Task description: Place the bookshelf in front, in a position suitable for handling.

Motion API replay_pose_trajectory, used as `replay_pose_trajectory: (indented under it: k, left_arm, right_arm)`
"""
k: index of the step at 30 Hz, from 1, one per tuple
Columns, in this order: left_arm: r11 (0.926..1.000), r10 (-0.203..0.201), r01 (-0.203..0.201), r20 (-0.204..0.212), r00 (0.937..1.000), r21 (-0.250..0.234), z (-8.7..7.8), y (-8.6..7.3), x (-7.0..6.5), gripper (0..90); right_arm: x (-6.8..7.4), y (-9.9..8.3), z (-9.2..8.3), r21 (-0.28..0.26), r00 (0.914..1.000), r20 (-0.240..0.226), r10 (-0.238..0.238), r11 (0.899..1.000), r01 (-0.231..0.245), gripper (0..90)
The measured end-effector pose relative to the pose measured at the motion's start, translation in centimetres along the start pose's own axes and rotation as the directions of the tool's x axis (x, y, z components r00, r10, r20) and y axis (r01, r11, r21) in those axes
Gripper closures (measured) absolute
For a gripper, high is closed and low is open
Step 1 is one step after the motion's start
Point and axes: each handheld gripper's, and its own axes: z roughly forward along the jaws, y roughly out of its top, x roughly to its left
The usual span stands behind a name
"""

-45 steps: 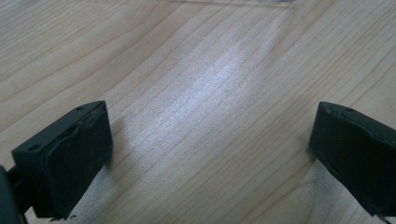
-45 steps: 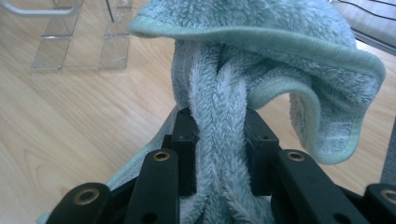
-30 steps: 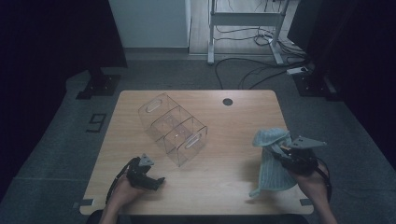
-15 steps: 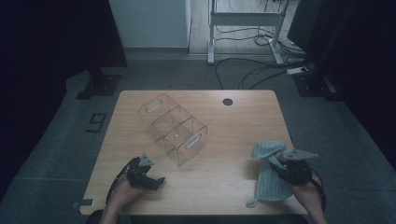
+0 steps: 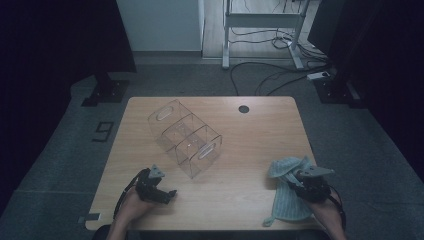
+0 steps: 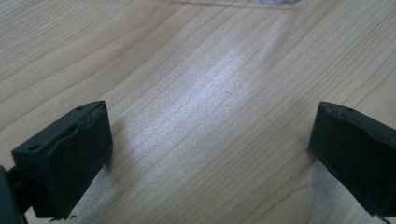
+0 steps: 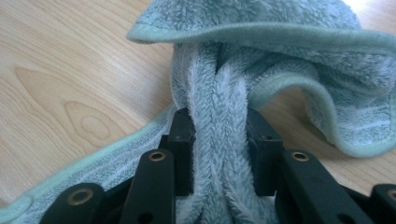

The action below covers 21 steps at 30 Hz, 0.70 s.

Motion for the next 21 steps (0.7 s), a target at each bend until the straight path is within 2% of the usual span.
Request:
replay_pose_trajectory:
  k: [4, 8, 15, 16, 21]
  left_arm:
    - [1.0000, 0.000, 0.000, 0.001, 1.0000, -0.001, 0.0, 0.0, 0.0, 0.0]
    - [1.0000, -0.001, 0.001, 0.000, 1.0000, -0.001, 0.0, 0.0, 0.0, 0.0]
    - [1.0000, -0.003, 0.003, -0.001, 1.0000, -0.002, 0.0, 0.0, 0.0, 0.0]
    - [1.0000, -0.001, 0.001, -0.002, 1.0000, -0.002, 0.0, 0.0, 0.0, 0.0]
    - [1.0000, 0.001, -0.001, -0.001, 1.0000, -0.001, 0.0, 0.0, 0.0, 0.0]
  right_arm:
    - [0.2, -0.1, 0.2, 0.023, 1.0000, -0.001, -0.003, 1.000, 0.003, 54.6]
    - [0.5, -0.2, 0.0, 0.016, 0.9998, 0.017, 0.011, 1.000, -0.011, 37.3]
    - [0.5, 0.0, -1.0, -0.023, 0.9995, 0.025, 0.019, 1.000, -0.018, 25.6]
    - [0.5, 0.4, -1.4, -0.048, 0.9992, 0.028, 0.027, 0.999, -0.026, 22.5]
    - [0.7, 1.0, -2.0, -0.078, 0.9993, 0.025, 0.027, 0.997, -0.025, 20.0]
